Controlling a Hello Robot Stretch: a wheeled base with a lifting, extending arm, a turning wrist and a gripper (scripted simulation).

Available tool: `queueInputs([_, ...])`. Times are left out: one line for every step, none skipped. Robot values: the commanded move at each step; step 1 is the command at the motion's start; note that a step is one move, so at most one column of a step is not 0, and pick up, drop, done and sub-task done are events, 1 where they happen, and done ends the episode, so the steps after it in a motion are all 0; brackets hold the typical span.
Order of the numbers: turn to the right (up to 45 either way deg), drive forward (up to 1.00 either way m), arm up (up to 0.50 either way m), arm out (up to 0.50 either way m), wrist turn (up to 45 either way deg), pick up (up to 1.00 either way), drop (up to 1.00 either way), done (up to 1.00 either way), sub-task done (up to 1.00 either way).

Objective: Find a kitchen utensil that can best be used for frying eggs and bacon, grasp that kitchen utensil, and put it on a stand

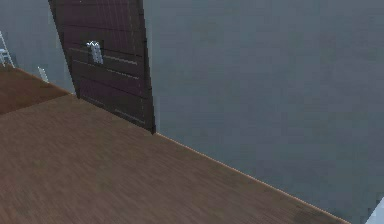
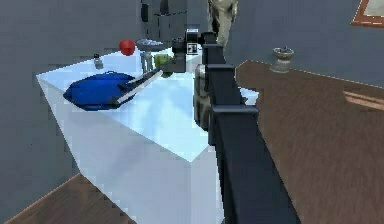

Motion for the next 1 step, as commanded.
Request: queueInputs([0.0,0.0,0.0,0.0,-36.0,0.0,0.0,0.0,0.0])
